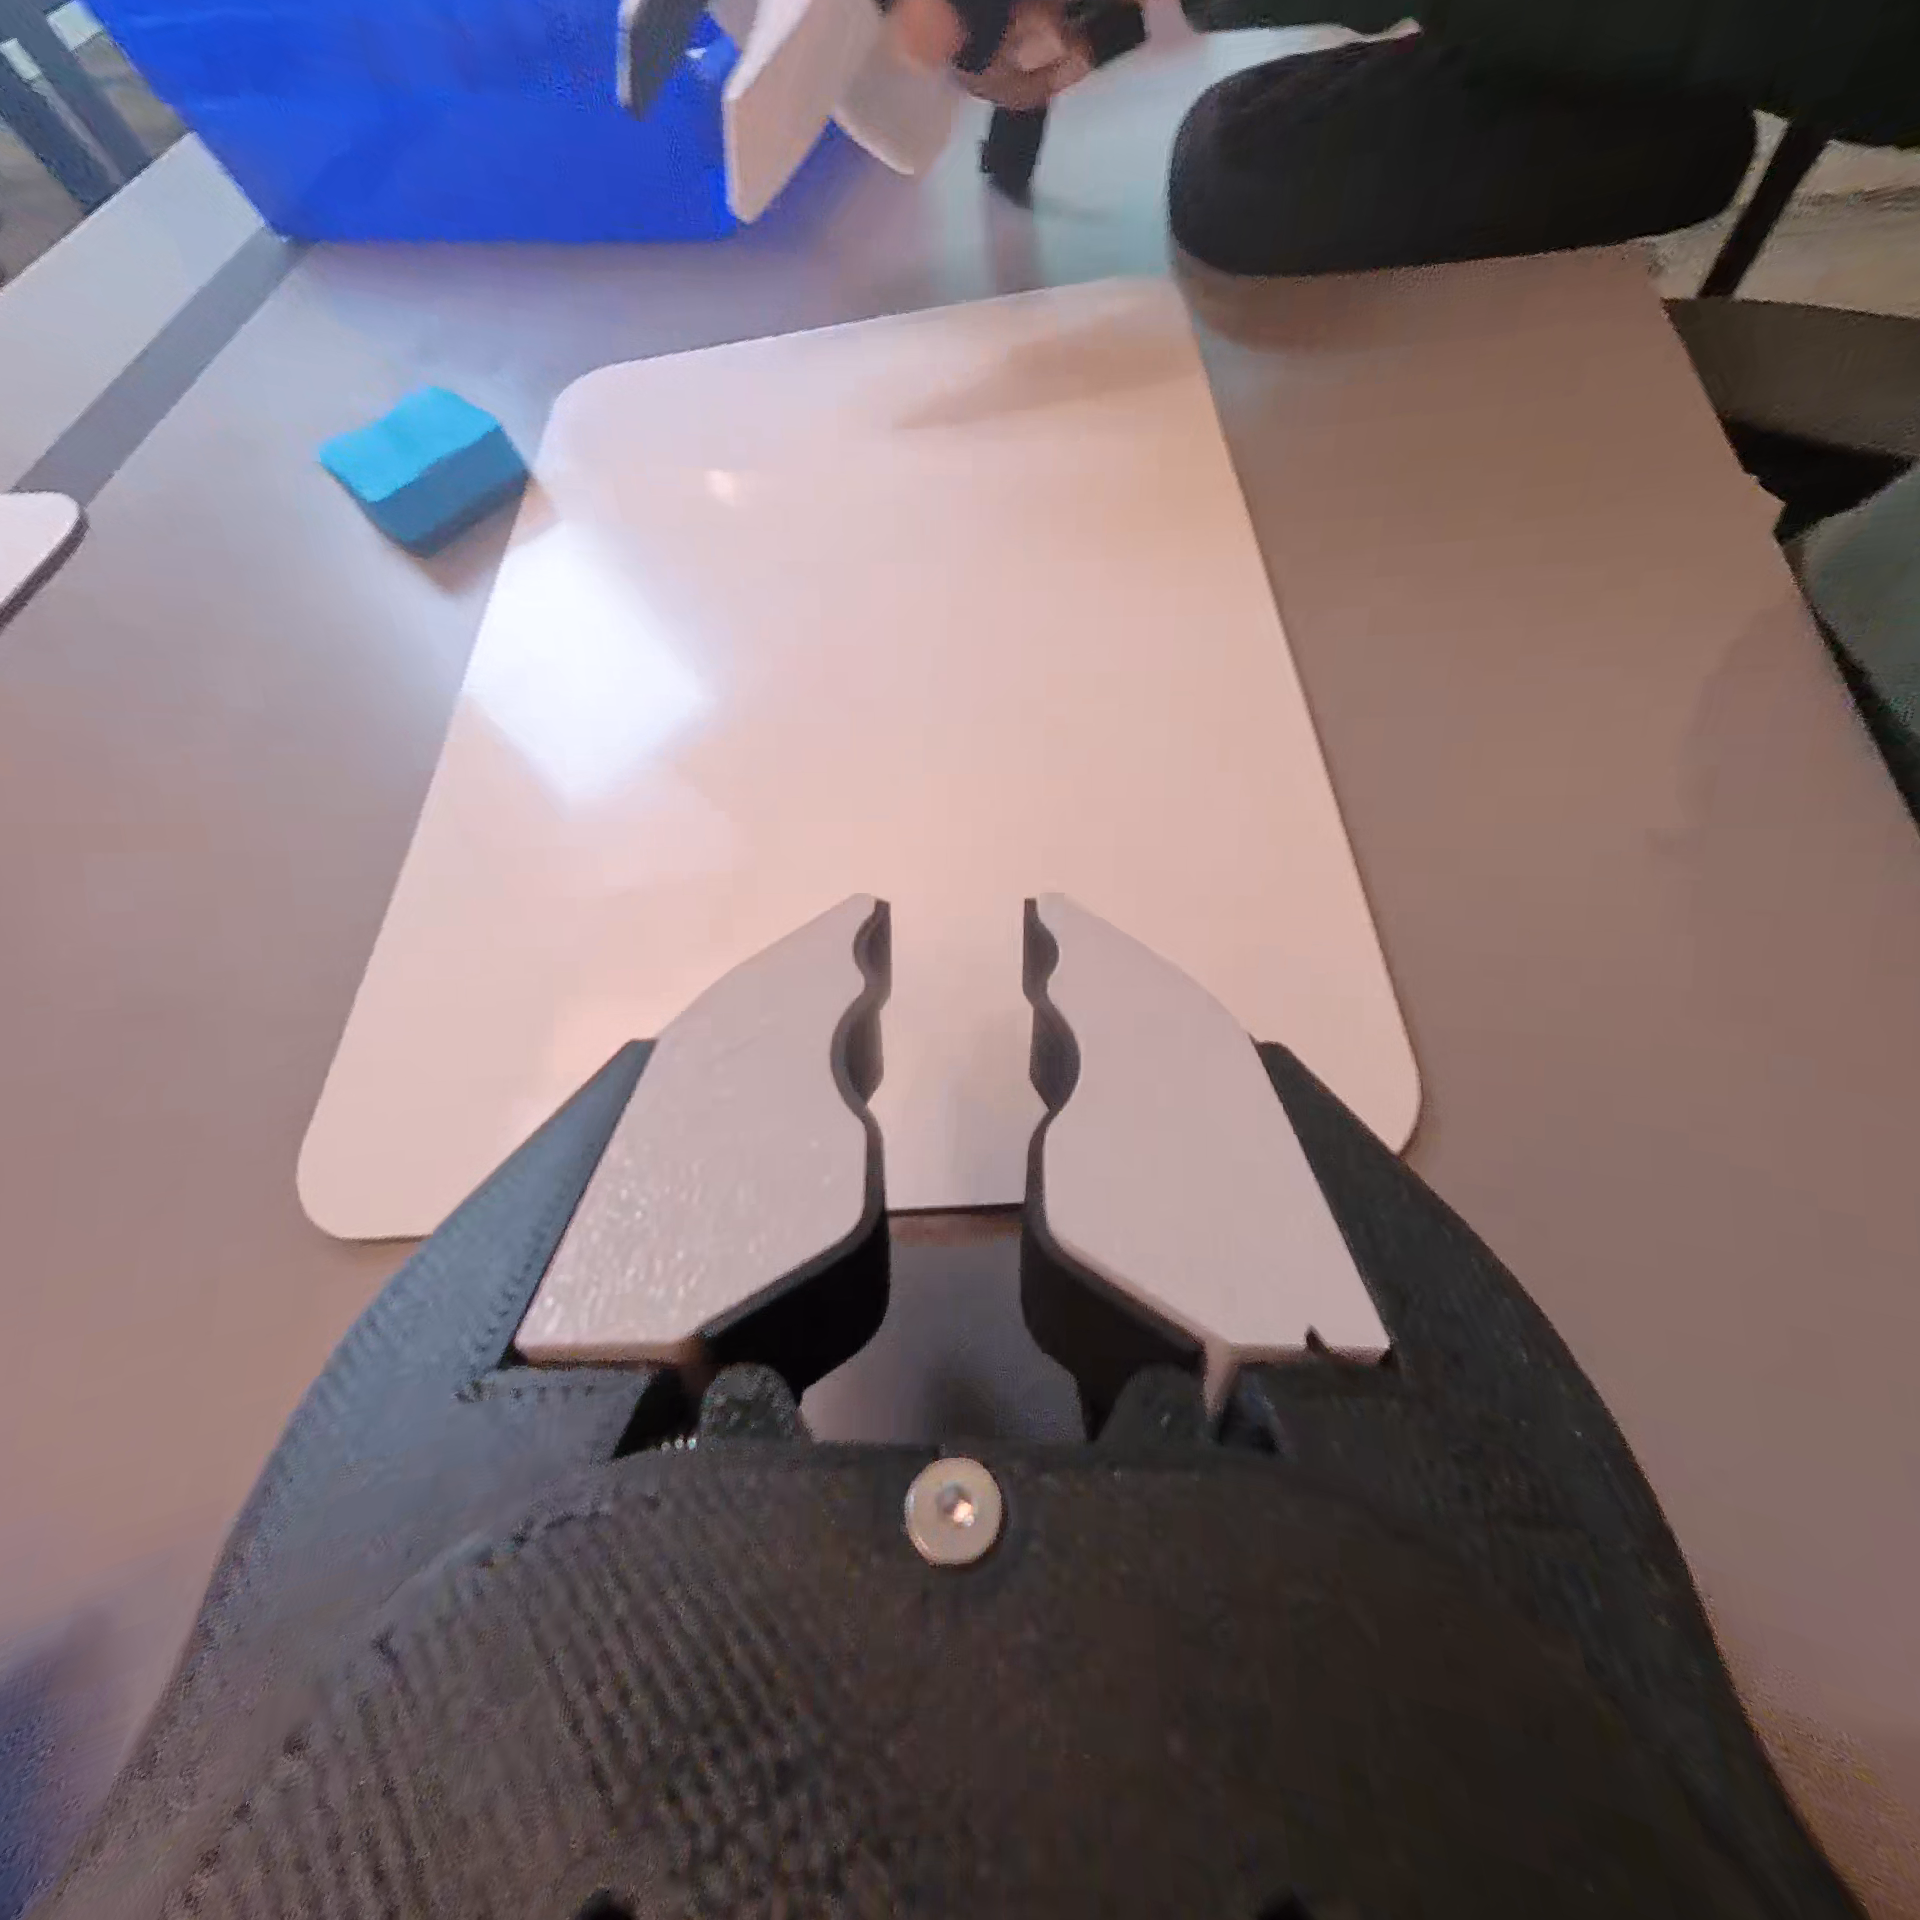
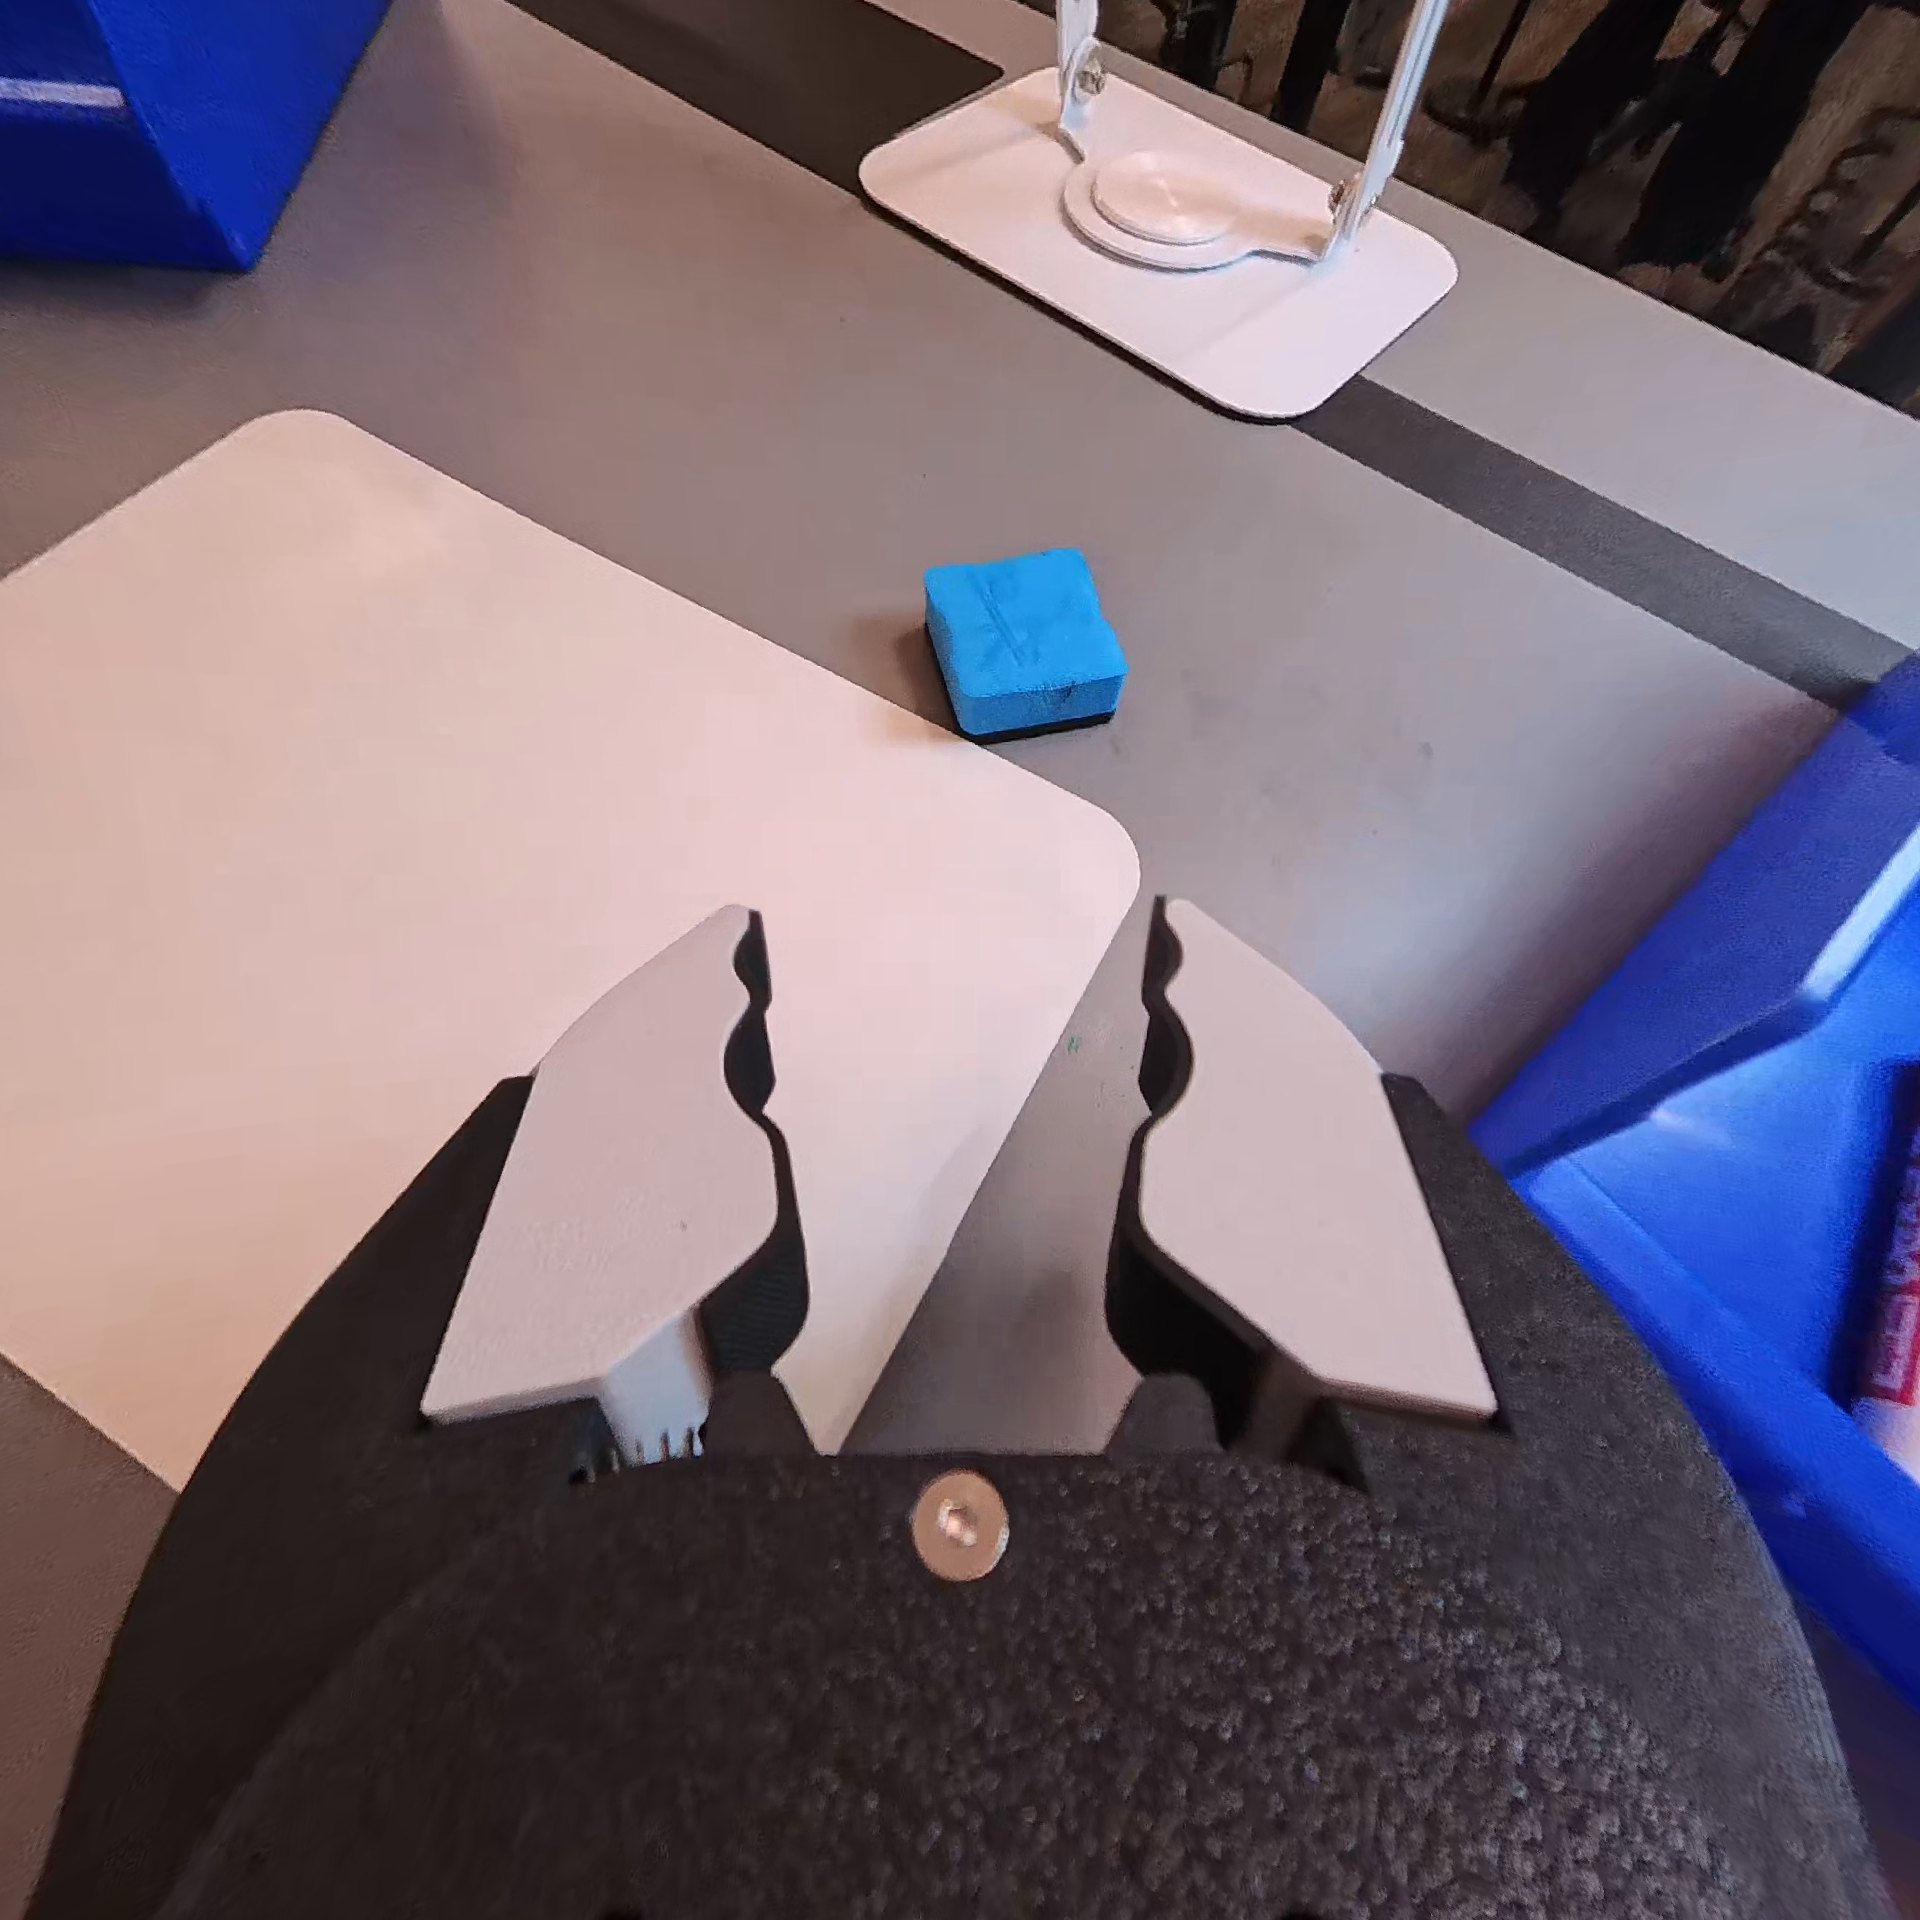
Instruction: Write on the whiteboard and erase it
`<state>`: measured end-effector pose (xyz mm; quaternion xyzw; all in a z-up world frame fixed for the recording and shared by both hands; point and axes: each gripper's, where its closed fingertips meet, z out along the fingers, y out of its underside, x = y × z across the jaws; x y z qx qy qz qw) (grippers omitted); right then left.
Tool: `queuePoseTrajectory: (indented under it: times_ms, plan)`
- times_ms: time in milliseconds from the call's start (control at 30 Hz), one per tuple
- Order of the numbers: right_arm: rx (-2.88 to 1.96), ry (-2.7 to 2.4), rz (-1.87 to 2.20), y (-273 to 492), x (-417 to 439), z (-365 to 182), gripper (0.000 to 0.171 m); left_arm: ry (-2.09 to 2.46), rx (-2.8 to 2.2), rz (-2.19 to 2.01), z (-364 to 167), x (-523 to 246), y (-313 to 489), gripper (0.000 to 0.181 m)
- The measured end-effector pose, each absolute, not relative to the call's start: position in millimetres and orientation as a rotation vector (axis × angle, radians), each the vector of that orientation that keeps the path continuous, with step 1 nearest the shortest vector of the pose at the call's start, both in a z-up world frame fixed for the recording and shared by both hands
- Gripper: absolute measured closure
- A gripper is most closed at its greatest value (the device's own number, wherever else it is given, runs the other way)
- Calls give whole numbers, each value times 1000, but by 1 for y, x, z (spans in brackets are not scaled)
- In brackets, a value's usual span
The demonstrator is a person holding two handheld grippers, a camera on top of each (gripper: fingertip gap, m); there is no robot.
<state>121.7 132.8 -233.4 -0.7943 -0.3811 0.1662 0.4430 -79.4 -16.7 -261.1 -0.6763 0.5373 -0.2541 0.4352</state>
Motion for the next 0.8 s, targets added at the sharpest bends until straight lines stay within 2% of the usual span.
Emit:
queuePoseTrajectory:
  times_ms: [167, 367, 467, 500, 567, 600, 700, 800]
  plan:
    - [-1977, -886, 475, 144, 114, -243, 101, 1187, -1667, -568, -249, -97, 10, 144]
    - [-2012, -981, 472, 177, 78, -253, 99, 976, -1621, -559, -224, -123, 31, 143]
    - [-2066, -1073, 420, 203, 64, -268, 93, 966, -1619, -539, -217, -120, 30, 143]
    - [-2092, -1083, 441, 210, 60, -273, 95, 966, -1620, -535, -214, -118, 27, 143]
    - [-2123, -1122, 462, 219, 54, -281, 115, 967, -1616, -505, -206, -115, 21, 143]
    - [-2127, -1139, 459, 220, 53, -283, 118, 961, -1610, -489, -201, -114, 17, 143]
    - [-2022, -1145, 477, 213, 49, -262, 120, 913, -1599, -458, -189, -116, 8, 144]
    - [-1859, -1037, 482, 193, 65, -204, 120, 826, -1592, -440, -180, -125, 2, 146]
